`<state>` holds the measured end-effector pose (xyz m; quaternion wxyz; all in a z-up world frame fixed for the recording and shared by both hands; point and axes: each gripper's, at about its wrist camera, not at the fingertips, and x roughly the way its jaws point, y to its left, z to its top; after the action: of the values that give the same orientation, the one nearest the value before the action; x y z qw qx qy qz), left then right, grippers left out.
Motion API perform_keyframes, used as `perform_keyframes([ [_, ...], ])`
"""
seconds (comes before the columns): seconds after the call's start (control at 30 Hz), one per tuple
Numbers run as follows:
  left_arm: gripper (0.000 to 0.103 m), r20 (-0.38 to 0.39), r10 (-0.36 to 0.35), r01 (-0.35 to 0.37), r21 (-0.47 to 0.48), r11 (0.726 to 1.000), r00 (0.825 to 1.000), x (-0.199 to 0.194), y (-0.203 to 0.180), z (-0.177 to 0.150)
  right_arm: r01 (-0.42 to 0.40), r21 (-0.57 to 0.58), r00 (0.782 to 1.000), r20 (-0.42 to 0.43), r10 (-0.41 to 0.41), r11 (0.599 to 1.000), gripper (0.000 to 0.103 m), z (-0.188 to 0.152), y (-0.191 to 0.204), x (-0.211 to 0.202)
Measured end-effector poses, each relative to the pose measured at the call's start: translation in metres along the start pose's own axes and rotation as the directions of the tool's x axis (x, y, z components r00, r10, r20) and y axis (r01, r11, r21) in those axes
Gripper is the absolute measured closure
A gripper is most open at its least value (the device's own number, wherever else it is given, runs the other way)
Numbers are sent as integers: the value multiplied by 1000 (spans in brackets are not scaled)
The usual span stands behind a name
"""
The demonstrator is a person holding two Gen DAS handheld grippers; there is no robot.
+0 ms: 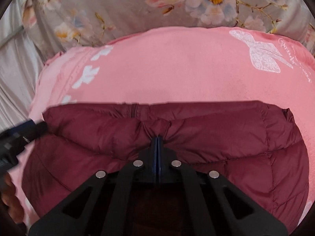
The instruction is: Fold large clothes
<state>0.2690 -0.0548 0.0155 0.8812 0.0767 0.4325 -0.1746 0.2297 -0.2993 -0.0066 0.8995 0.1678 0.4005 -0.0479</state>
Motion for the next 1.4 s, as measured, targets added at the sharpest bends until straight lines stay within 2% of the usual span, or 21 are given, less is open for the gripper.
perform_keyframes([
  [0.1, 25, 5, -9, 9, -19, 1000, 1000, 9, -5, 13, -29, -10, 997, 72, 29, 1000, 103, 19, 7, -19],
  [0.17, 25, 3, 4, -4, -26, 1000, 1000, 17, -9, 20, -19, -38, 996, 84, 23, 999, 103, 27, 13, -16],
  [0.27, 25, -12, 67, -67, -17, 998, 998, 41, -10, 23, -1, -48, 1000, 29, 2, 999, 103, 28, 14, 12],
  [0.33, 25, -51, 94, -95, -16, 995, 994, 66, -9, 18, 7, -47, 1000, -14, -8, 999, 103, 21, 11, 33],
  [0.4, 24, -77, 75, -78, -35, 996, 994, 83, -4, 8, -1, -34, 999, -35, -1, 999, 103, 13, 7, 46],
  [0.53, 20, -37, 65, -67, -62, 996, 997, 96, 0, -2, 1, -28, 999, -45, -2, 1000, 103, 5, 6, 60],
  [0.73, 17, -5, 117, -117, -47, 992, 993, 101, -9, -7, 47, -67, 998, -28, -49, 997, 103, -3, 14, 69],
  [1.2, 15, -8, 147, -147, -27, 989, 989, 107, -14, -5, -21, 4, 999, -35, 21, 1000, 103, -1, 1, 71],
  [1.33, 16, -11, 144, -144, -33, 989, 990, 92, -12, -9, 22, 9, 999, 40, -23, 1000, 100, -8, 4, 38],
  [1.4, 17, 2, 121, -121, -47, 992, 993, 69, -9, -16, -2, -3, 998, 61, 2, 1000, 100, -16, 11, 15],
])
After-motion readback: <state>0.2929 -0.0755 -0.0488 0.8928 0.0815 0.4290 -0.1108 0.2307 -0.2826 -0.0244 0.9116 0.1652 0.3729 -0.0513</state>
